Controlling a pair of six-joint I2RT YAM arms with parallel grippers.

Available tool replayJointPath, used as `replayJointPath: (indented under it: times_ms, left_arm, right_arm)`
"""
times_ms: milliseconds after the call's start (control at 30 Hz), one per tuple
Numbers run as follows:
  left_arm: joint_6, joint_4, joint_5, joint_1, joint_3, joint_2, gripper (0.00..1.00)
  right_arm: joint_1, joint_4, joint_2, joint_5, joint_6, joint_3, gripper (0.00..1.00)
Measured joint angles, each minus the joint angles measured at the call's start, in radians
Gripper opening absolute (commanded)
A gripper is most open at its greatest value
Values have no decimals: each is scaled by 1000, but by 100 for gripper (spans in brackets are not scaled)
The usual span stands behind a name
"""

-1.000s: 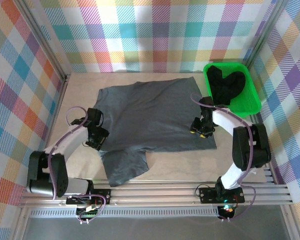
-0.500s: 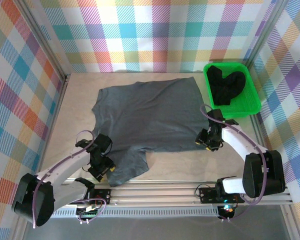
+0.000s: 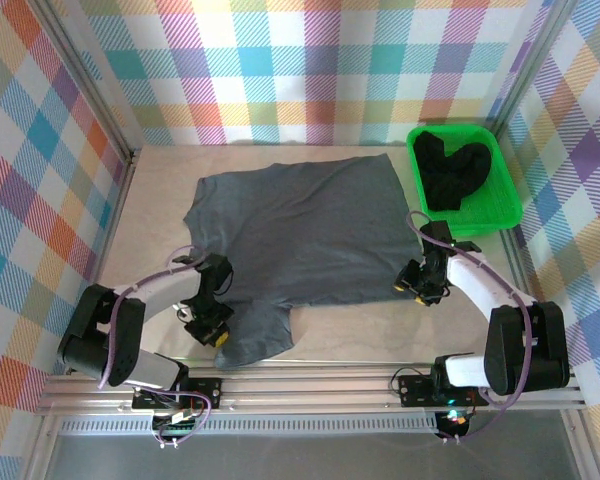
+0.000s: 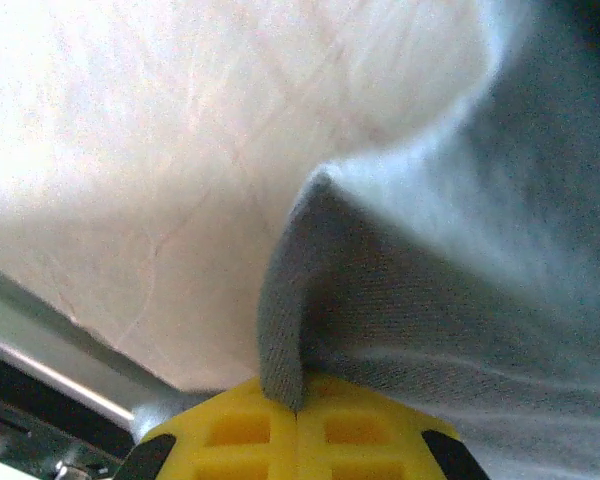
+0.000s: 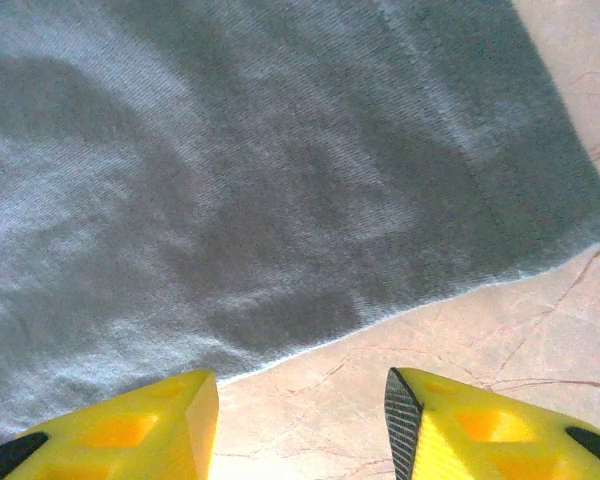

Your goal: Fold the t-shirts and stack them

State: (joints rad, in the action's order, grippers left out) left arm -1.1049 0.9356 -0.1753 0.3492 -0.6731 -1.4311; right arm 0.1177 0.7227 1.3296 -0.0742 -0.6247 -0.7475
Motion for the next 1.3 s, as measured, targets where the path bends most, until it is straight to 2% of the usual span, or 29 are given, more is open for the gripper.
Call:
replayJointPath:
  times_ms: [200,500,600,767,833,933,1133,1300]
  left_arm:
    - [48,-41,98,-23,-16,65,0]
    - [51,33,133,-68,-7,304,0]
    - [50,55,132,-71,-5,333,0]
    - [42,81,125,-72,-4,372,0]
    - [35,87,113,-73,-3,386,0]
    - [21,93,96,-73,-2,405,0]
    - [-19,172,72,-73,-3,524,0]
    - [-93,282,80,-73,-18,694,0]
  right_arm:
    - [-72,8,-25,14,-13,6,49]
    - [-193,-27,50,10,-23,58,44]
    - [-211,-50,77,10,-23,59,35]
    - [-229,-25,97,14,-16,53,8]
    - [-231,-32,101,1,-12,48,0]
    - [-224,-76,96,-30,-4,48,0]
    - [-164,-2,-76,-45,-23,63,0]
    - [-61,149,-316,-38,-97,93,0]
